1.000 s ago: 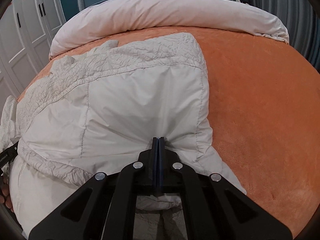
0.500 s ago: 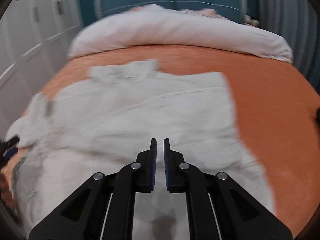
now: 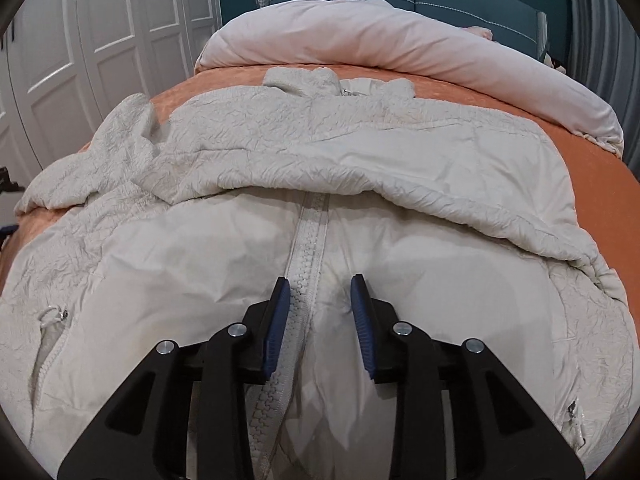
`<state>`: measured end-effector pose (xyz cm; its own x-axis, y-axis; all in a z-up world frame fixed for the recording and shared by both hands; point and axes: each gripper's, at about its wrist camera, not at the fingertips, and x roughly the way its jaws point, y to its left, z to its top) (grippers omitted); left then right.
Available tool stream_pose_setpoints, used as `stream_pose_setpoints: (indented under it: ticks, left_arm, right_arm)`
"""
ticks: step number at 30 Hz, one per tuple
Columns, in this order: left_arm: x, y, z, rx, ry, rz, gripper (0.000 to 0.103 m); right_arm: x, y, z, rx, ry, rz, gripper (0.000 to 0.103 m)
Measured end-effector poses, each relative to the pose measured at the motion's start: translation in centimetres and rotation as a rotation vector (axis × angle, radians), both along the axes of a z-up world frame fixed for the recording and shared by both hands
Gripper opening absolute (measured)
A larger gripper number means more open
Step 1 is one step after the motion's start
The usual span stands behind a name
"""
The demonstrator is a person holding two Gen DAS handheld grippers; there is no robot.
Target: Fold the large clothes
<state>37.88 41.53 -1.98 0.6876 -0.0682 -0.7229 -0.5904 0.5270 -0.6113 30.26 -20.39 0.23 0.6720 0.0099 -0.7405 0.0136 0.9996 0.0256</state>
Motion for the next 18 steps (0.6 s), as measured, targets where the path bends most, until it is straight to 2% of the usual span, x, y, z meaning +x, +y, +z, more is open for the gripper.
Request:
stream_pose_setpoints:
  ticks: [1,2,3,4,7,9,11,12,14,15,18]
  left_arm:
    - [0.4,0.0,0.2,0.01,-0.007,-0.012,0.056]
    - [1.3,-0.5,0.5,0.014,-0.019,-0.064,0.044]
    - [1.7,-0.7,0.6,0.015,-0.019,-0.092,0.017]
    - [2.2,-1.3,1.1,0.021,-0.025,-0.119,0.0]
    - [3.3,-4.3,5.2,0.109,-0.101,-0.184,0.0]
    - [4.1,-7.5,9.6,0.213,-0.163,-0.263,0.0]
    - [4.5,-11.6,14.1,0.279,-0.24,-0.358,0.0]
    - [4.5,-15.0,17.0,0.311,-0.298,-0.428,0.0]
    - [4.1,-20.6,21.0,0.357,-0.386,-0.535,0.0]
    - [3.7,-24.7,23.1,0.383,-0.438,-0.608,0.0]
    - [2.2,-35.5,25.9,0.388,-0.53,-0.802,0.0]
  right_arm:
    - [0.1,0.1,-0.1,-0.001,-0.002,0.0,0.03]
    - [0.2,0.1,-0.2,0.001,-0.002,-0.001,0.031]
    - [0.0,0.2,-0.4,0.004,-0.004,-0.001,0.031]
    - [-0.4,0.2,-0.4,0.006,-0.006,-0.003,0.031]
    - [-0.6,0.1,-0.6,0.02,-0.011,-0.005,0.031]
    - [-0.7,0.0,-0.6,0.028,-0.014,-0.006,0.031]
    - [-0.6,-0.2,-0.6,0.041,-0.017,-0.006,0.031]
    - [-0.7,-0.3,-0.6,0.045,-0.018,-0.006,0.031]
    - [-0.6,-0.4,-0.6,0.052,-0.019,-0.006,0.031]
    - [-0.6,-0.5,-0.6,0.055,-0.02,-0.006,0.031]
    - [-0.7,-0.6,-0.5,0.066,-0.023,-0.007,0.031]
